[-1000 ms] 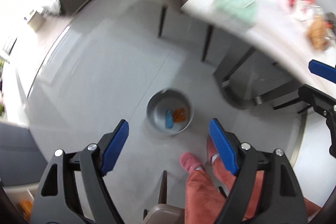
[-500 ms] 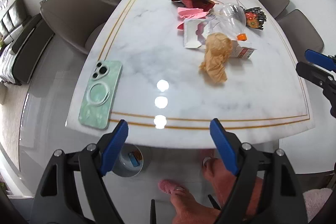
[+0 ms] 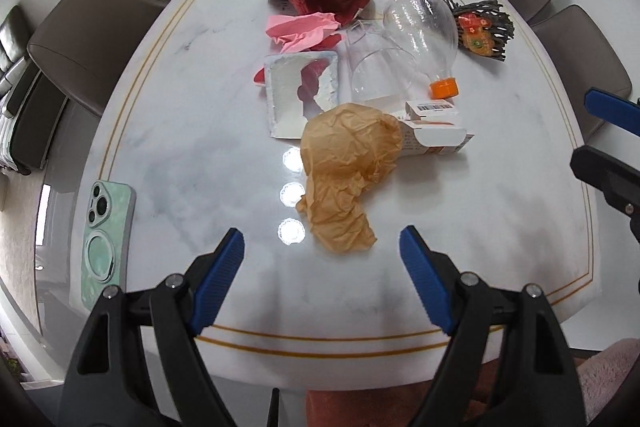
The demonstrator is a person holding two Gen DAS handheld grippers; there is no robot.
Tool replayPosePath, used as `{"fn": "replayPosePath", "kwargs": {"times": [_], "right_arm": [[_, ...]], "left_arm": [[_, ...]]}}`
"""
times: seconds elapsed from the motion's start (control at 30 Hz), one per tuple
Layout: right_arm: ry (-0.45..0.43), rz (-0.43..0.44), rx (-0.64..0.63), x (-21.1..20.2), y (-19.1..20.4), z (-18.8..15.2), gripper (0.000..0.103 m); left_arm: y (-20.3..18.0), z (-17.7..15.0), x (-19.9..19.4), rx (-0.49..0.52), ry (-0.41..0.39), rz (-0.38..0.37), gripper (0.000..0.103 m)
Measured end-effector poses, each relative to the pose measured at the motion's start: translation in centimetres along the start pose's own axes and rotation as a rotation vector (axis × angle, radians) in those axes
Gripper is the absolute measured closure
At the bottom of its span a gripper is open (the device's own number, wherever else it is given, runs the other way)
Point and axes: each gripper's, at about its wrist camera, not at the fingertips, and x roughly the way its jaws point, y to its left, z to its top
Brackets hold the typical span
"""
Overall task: Collect trash
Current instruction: 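Grasp the crumpled brown paper with the left tool while the right tool grasps the white paper box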
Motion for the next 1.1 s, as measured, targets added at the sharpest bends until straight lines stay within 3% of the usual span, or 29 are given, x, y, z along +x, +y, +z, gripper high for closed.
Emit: {"fn": "replayPosePath", "kwargs": {"times": [0.43,0.53,0.9,0.93,1.1], "right_arm": [[0.050,-0.040,0.076,2.6,-0.2,0.5,0.050],[0.053,-0.051,0.086,2.5,-0.1,0.4,0.050],[0.070,-0.063,0.062,4.6,0.1,-0.1,0.050],[0.066,-0.062,0.061,4.7,0.2,0.0,0.050],[0.054,-0.054,0.038,4.5,0.2,0.5,0.050]], "left_arm": [[-0.1,2.1,5.4,0.113,0.069,-0.072,0.024],[0.0,2.2,6.2,0.123,0.083,-0.079,0.040],[0.1,1.5,6.3,0.151,0.081,-0.124,0.070],[0.1,1.5,6.2,0.152,0.080,-0.132,0.077],[-0.3,0.9,4.6,0.167,0.062,-0.119,0.081]]}}
